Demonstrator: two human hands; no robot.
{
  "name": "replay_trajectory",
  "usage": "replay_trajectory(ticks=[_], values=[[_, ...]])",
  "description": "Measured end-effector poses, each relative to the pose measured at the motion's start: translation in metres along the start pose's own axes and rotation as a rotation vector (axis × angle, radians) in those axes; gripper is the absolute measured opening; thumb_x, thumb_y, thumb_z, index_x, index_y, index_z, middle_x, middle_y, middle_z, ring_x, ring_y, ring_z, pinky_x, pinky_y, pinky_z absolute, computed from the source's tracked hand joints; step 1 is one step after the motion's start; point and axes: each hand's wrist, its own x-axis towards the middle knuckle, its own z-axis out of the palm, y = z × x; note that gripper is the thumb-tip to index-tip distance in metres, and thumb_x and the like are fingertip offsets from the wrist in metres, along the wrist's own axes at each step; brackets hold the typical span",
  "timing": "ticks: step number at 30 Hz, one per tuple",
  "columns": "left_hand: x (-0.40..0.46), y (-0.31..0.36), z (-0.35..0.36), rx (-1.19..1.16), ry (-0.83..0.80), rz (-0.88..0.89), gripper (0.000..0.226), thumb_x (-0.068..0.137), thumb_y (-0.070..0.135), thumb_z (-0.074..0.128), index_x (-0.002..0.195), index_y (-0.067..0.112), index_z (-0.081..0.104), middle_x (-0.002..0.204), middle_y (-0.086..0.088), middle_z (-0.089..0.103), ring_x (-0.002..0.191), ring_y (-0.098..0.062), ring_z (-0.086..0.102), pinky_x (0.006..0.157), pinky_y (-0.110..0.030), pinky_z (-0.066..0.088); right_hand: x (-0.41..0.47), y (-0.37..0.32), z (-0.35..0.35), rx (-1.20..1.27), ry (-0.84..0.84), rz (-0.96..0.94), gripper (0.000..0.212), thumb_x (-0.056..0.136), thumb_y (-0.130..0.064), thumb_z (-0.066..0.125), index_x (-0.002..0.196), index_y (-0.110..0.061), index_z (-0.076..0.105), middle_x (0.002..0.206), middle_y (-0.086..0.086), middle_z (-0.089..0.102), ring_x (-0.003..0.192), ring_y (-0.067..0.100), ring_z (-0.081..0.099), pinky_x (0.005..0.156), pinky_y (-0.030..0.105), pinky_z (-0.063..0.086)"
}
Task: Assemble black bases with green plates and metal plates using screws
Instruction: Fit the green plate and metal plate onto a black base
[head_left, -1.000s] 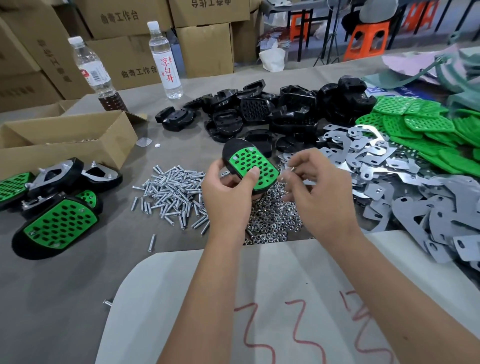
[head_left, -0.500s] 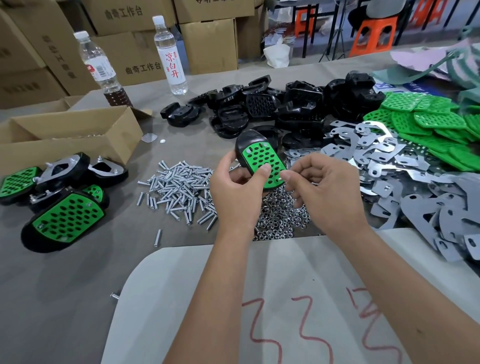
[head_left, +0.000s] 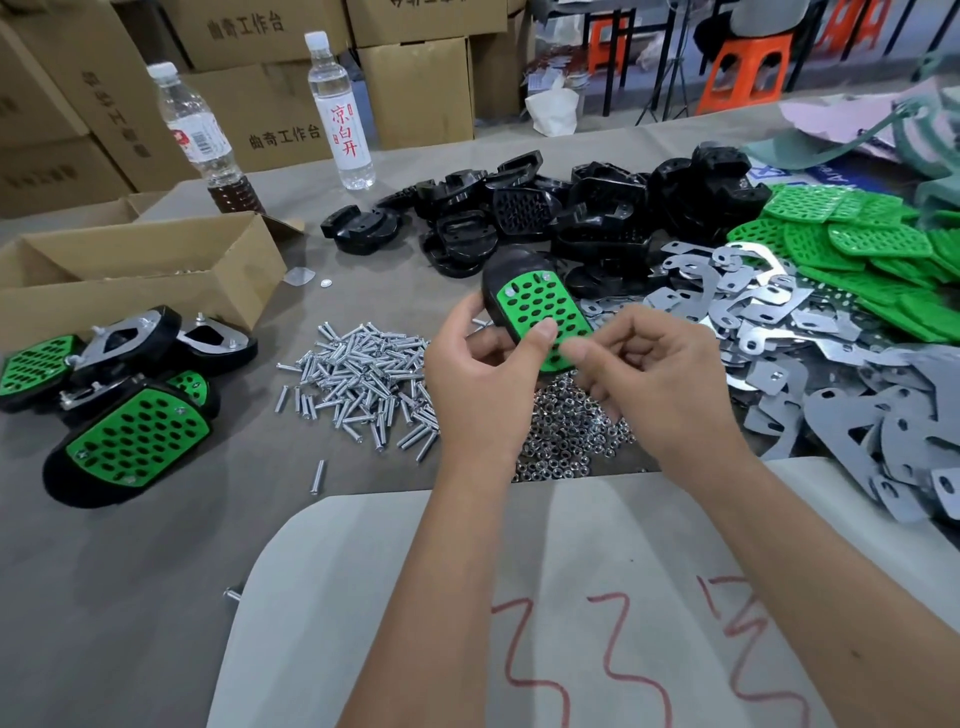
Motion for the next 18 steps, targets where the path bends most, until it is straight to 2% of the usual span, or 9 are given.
replay_trajectory(ticks=[2,4,6,10,12,14,18], values=[[-0.0003,0.0013,0.0014,-0.102,0.009,-0.039,0.039,0.084,0.006,0.081,0.116,0.022,0.067,0.08,-0.005,0.079,0.076,-0.028,0.078,0.06,-0.036,0.062,0.0008,-0.0001,0.0002,0.104,0.04,0.061,0.016,0.091,-0.023,0.079,0.084,-0.012,0.07,0.064,0.007,0.067,0.048,0.015,0.052,0.041,0.025,0.043],[-0.0005,0.0016,0.0026,-0.165,0.009,-0.067,0.039,0.087,0.0,0.079,0.119,0.018,0.067,0.081,-0.005,0.079,0.075,-0.024,0.077,0.059,-0.033,0.061,0.0026,0.0019,-0.0002,0.13,0.072,0.125,0.024,0.09,-0.026,0.08,0.096,-0.01,0.062,0.067,0.007,0.062,0.049,0.017,0.049,0.04,0.027,0.042],[-0.0012,0.002,0.0028,-0.198,0.014,-0.076,0.043,0.087,-0.002,0.078,0.125,0.012,0.065,0.083,-0.007,0.079,0.078,-0.026,0.077,0.061,-0.034,0.061,0.0045,0.0038,-0.0016,0.144,0.03,0.199,0.03,0.091,-0.026,0.078,0.108,-0.009,0.059,0.073,0.012,0.062,0.055,0.019,0.053,0.042,0.029,0.045],[-0.0023,0.0007,0.003,-0.176,-0.008,-0.043,0.047,0.086,-0.002,0.079,0.129,0.01,0.063,0.086,-0.009,0.08,0.083,-0.031,0.078,0.067,-0.041,0.065,0.0042,0.0029,-0.0013,0.177,-0.128,0.248,0.019,0.099,-0.015,0.068,0.116,-0.006,0.066,0.092,0.015,0.072,0.065,0.017,0.06,0.046,0.03,0.052],[-0.0022,-0.0004,0.0033,-0.144,-0.017,-0.031,0.049,0.085,0.0,0.079,0.13,0.011,0.064,0.088,-0.01,0.08,0.085,-0.031,0.078,0.074,-0.049,0.065,0.0037,0.0027,-0.0016,0.171,-0.109,0.233,0.017,0.1,-0.009,0.066,0.116,-0.004,0.066,0.091,0.021,0.071,0.062,0.016,0.06,0.048,0.029,0.054],[-0.0015,-0.002,0.0045,-0.083,-0.03,-0.017,0.043,0.082,0.006,0.079,0.123,0.016,0.068,0.09,-0.009,0.08,0.088,-0.031,0.078,0.08,-0.056,0.063,0.0042,0.0024,-0.0021,0.104,-0.065,0.2,0.017,0.099,-0.009,0.068,0.115,-0.006,0.066,0.084,0.021,0.07,0.057,0.016,0.058,0.049,0.032,0.055],[-0.0031,-0.0057,0.0082,0.015,-0.027,-0.022,0.025,0.081,0.02,0.073,0.106,0.021,0.071,0.09,0.0,0.08,0.087,-0.02,0.078,0.083,-0.05,0.063,0.0008,0.0039,0.0024,-0.083,0.032,0.092,0.024,0.094,-0.012,0.075,0.116,-0.009,0.065,0.086,0.009,0.073,0.054,0.017,0.064,0.048,0.038,0.058]])
